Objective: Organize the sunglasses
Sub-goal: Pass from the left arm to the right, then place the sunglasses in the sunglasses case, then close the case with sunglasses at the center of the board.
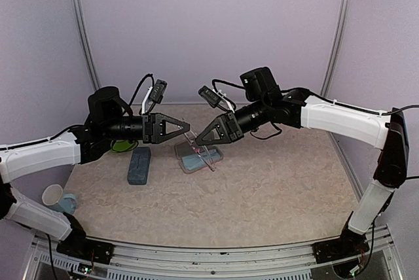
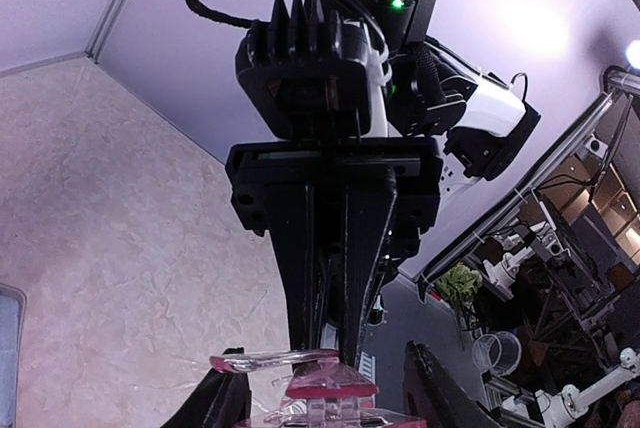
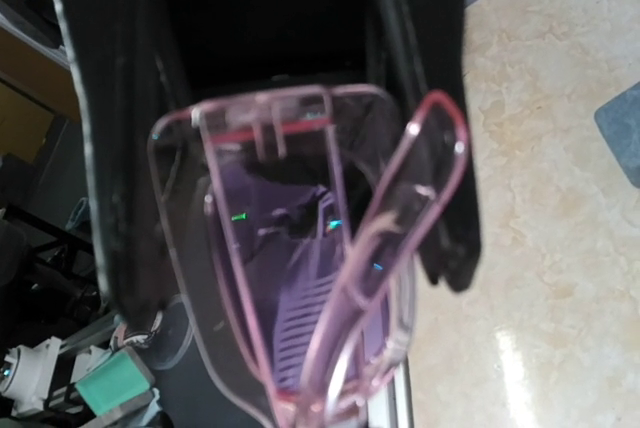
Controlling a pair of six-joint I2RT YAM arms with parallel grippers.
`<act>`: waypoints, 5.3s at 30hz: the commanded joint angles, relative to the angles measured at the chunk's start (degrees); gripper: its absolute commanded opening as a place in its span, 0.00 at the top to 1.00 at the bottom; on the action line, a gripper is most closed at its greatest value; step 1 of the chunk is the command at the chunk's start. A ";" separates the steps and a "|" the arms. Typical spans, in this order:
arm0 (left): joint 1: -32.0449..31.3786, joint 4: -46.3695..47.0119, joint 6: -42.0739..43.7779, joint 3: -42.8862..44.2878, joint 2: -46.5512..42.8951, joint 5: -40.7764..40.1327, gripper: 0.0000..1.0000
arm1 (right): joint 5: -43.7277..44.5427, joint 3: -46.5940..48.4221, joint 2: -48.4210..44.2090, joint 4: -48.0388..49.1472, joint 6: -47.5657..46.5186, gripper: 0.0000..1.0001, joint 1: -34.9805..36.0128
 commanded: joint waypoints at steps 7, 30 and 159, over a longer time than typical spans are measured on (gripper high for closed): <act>0.34 -2.42 4.46 1.69 -0.98 -4.21 0.27 | 2.86 -2.46 -1.53 2.35 3.36 1.00 0.93; 9.14 -24.54 14.09 1.41 -10.42 -35.69 0.01 | 50.78 -9.63 -5.45 2.44 39.18 1.00 0.52; 15.06 -39.67 22.16 30.49 35.18 -40.43 0.21 | 52.95 -18.31 18.72 23.68 73.28 1.00 0.73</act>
